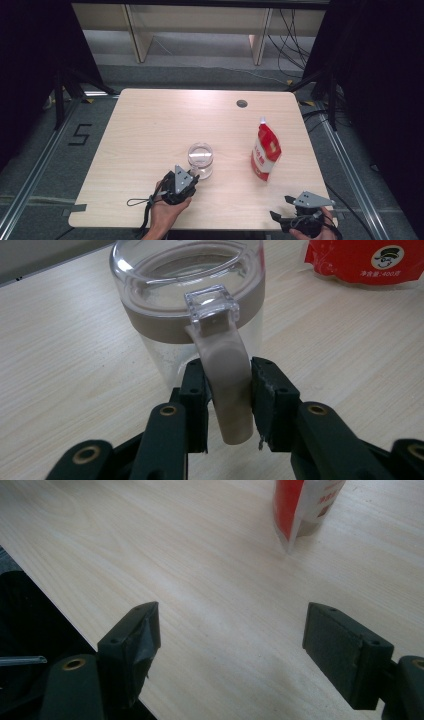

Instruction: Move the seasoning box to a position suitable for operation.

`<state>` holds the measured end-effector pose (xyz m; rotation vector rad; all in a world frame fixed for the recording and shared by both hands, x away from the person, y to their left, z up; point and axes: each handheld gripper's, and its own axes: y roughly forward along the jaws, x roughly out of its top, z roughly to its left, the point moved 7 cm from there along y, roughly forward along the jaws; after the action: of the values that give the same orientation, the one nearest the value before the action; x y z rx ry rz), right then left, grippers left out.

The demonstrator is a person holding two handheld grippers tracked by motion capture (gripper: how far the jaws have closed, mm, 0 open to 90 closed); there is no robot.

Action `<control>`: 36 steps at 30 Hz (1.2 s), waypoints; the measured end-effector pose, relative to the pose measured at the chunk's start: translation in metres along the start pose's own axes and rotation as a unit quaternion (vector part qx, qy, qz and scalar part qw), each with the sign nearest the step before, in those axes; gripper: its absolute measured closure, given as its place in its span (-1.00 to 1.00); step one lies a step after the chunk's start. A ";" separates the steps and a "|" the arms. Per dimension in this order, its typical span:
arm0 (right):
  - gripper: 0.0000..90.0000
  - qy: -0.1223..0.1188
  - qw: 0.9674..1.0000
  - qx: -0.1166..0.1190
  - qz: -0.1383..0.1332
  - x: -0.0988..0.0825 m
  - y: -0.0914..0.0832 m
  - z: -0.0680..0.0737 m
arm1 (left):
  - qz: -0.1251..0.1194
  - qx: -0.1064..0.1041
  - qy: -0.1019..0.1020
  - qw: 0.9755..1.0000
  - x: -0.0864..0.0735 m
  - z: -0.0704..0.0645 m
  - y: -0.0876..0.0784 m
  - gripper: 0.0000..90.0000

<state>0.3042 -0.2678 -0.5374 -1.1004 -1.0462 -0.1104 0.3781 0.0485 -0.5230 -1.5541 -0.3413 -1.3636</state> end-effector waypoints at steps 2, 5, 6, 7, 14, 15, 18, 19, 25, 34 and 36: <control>-0.47 0.004 1.000 0.000 -0.002 0.000 -0.001 0.000 | 0.000 0.003 -0.001 1.000 -0.001 0.004 -0.001 0.53; -0.47 0.007 1.000 0.000 -0.001 0.000 -0.001 -0.001 | 0.001 0.006 -0.007 1.000 -0.002 0.011 -0.003 0.54; -0.47 -0.002 1.000 -0.003 -0.001 0.000 -0.001 -0.002 | 0.003 0.009 -0.007 1.000 -0.002 0.015 -0.003 0.55; -0.47 -0.002 1.000 -0.003 -0.001 0.000 -0.001 -0.002 | 0.003 0.009 -0.007 1.000 -0.002 0.015 -0.003 0.55; -0.46 0.000 1.000 0.002 -0.002 0.000 0.000 -0.001 | -0.004 0.011 -0.009 1.000 0.001 0.017 0.000 0.54; -0.47 -0.001 1.000 0.005 -0.002 0.000 0.000 -0.001 | -0.003 0.008 -0.006 1.000 0.001 0.018 0.000 0.55; -0.47 -0.002 1.000 0.003 -0.006 0.001 -0.001 -0.001 | -0.004 -0.009 -0.008 1.000 0.002 0.022 -0.001 0.57; -0.47 0.000 1.000 0.003 -0.005 0.001 -0.001 0.000 | -0.001 -0.008 -0.007 1.000 0.001 0.024 -0.002 0.58; -0.46 -0.008 1.000 0.002 -0.006 0.001 -0.001 -0.001 | 0.001 -0.014 -0.004 1.000 0.000 0.029 -0.004 0.60; -0.47 -0.008 1.000 0.011 -0.005 0.001 0.000 0.001 | -0.006 -0.048 -0.040 0.998 -0.004 0.025 -0.008 0.62; -0.47 -0.005 1.000 0.012 -0.002 0.001 0.000 0.002 | -0.009 -0.054 -0.044 0.997 -0.005 0.024 -0.009 0.62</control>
<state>0.3037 -0.2660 -0.5372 -1.0780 -1.0567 -0.0962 0.3837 0.0732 -0.5195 -1.7088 -0.3401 -1.3487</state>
